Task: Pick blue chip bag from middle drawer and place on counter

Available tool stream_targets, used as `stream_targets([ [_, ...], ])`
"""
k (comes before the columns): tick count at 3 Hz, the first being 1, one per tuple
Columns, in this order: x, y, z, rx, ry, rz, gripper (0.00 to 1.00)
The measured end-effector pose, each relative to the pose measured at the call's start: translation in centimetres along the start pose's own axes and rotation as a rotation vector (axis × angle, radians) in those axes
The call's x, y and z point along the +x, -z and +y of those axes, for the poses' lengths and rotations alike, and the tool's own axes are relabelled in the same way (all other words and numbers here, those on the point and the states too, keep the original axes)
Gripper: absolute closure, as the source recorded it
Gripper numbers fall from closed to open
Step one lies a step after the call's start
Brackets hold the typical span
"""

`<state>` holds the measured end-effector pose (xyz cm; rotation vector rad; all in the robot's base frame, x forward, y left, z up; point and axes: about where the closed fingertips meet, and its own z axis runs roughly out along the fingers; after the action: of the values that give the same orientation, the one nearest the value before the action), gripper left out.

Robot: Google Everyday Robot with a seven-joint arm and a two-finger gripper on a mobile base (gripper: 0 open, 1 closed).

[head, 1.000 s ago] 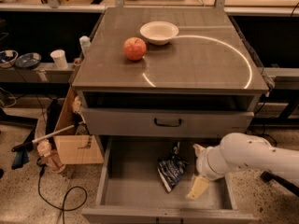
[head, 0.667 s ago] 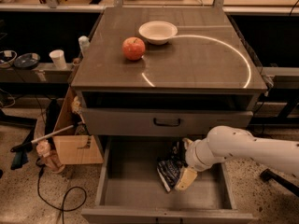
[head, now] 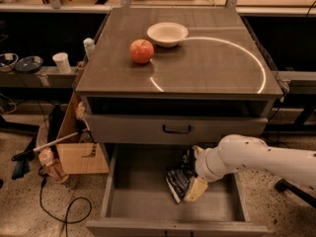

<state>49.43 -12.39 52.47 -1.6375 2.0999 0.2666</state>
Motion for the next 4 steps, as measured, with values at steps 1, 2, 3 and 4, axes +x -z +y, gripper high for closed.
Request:
stream_targets([
  [1, 0.2, -3.0, 1.0, -0.020, 0.013, -0.016, 0.00],
  [2, 0.6, -5.5, 1.8, -0.063, 0.008, -0.020, 0.00],
  [3, 0.7, -8.4, 1.7, -0.091, 0.012, -0.019, 0.00],
  [4, -0.5, -12.0, -0.6, -0.103, 0.032, -0.027, 0.00],
])
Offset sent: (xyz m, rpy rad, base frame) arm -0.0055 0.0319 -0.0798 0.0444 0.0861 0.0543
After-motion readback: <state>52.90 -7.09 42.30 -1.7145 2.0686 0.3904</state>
